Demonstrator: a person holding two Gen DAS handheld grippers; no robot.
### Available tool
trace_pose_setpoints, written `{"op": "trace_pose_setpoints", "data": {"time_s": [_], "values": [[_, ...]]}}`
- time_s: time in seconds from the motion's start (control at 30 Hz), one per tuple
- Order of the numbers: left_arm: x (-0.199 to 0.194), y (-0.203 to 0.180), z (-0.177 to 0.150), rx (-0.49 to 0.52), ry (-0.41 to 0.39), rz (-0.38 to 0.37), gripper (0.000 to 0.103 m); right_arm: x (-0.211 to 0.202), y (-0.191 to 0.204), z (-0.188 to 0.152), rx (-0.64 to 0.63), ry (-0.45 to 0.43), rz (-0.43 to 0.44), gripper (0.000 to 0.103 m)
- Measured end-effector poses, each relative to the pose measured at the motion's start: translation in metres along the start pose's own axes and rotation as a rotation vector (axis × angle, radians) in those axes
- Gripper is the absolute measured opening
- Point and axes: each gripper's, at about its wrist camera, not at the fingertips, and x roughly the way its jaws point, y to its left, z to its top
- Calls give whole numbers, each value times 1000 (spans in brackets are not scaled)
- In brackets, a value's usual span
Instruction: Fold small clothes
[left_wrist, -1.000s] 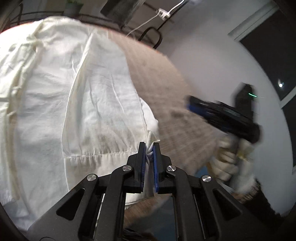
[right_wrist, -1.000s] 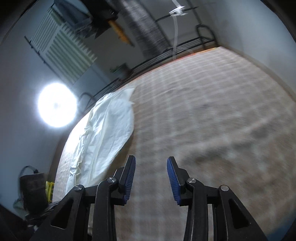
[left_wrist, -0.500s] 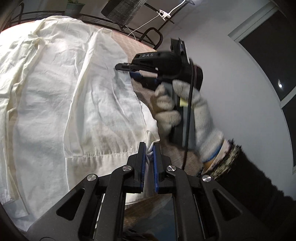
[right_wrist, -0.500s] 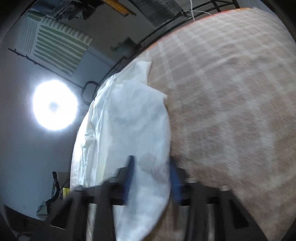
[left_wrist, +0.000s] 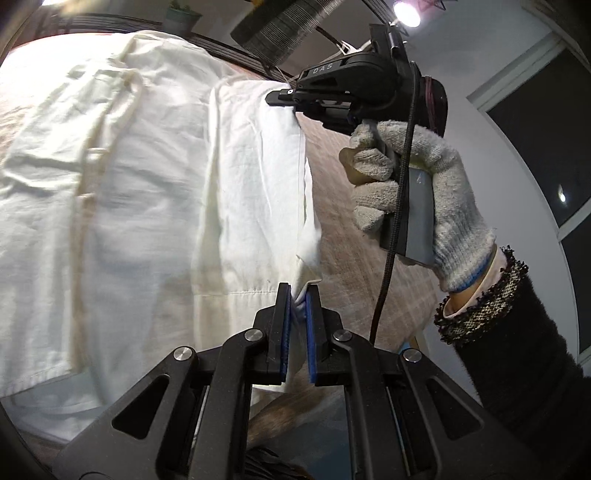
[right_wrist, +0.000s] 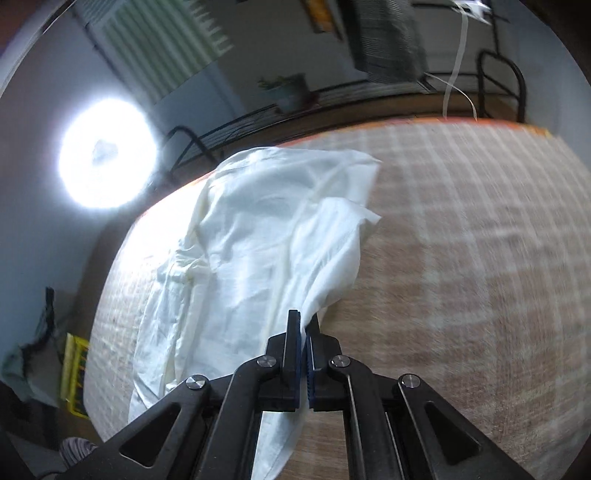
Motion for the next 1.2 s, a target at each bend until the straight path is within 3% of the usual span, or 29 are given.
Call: {"op": "trace_pose_setpoints", "data": {"time_s": [0.3, 0.57, 0.87, 0.93, 0.97, 1.03, 1.13, 1.2], "values": [[-34, 35, -13, -70, -28, 35, 5, 21, 68, 5, -146, 31, -30, 0], [-50, 61, -21, -113, -20, 85, 5, 69, 131, -5, -299, 97, -52, 0], [-55, 89, -30, -147, 9, 129, 5, 118, 154, -22, -401, 161, -91, 3], [-56, 86, -32, -120, 25, 126, 6, 115, 152, -20, -405, 176, -52, 12], [-55, 81, -33, -98, 39, 128, 6, 110, 149, -17, -393, 182, -19, 28], [-58, 76, -39, -71, 66, 132, 6, 88, 138, -11, -352, 155, 90, 39], [-68, 75, -51, -47, 92, 153, 6, 53, 111, 0, -281, 79, 193, 40], [-84, 75, -61, -27, 80, 180, 6, 35, 81, 11, -195, 30, 212, 40]]}}
